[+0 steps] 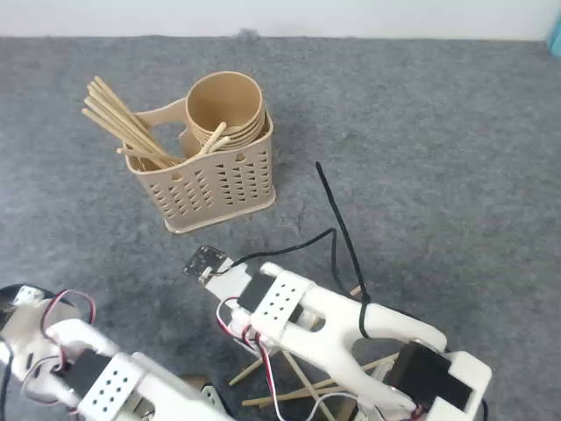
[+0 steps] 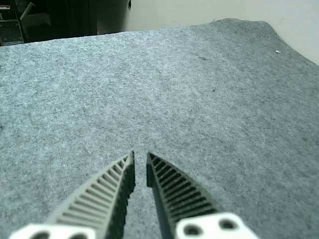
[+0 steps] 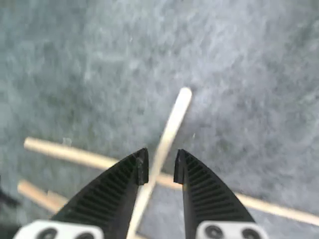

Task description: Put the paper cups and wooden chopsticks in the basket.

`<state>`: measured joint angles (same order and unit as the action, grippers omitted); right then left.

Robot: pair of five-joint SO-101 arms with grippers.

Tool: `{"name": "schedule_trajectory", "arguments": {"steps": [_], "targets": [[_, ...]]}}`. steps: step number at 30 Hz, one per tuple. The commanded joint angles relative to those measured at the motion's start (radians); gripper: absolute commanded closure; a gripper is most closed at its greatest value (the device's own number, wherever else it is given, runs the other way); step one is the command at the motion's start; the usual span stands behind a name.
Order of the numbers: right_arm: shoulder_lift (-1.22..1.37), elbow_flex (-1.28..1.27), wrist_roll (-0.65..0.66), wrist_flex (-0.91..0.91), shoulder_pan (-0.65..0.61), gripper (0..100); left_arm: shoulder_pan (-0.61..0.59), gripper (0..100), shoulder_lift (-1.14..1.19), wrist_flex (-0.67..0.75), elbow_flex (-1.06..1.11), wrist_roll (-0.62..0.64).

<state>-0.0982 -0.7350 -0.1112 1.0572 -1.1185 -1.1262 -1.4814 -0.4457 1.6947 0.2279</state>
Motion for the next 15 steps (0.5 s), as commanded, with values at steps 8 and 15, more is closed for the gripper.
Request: {"name": "schedule_trajectory", "arguments": {"steps": [8,15], "targets": [[-0.062,-0.041,-0.032,-0.157,0.061,88.6,0.006,96,0.006,0.028,-0.022,-0.015],[-0.051,-0.084,-0.037,-0.226,0.084,89.2,0.008,96,0.006,0.028,-0.022,-0.015]]}}
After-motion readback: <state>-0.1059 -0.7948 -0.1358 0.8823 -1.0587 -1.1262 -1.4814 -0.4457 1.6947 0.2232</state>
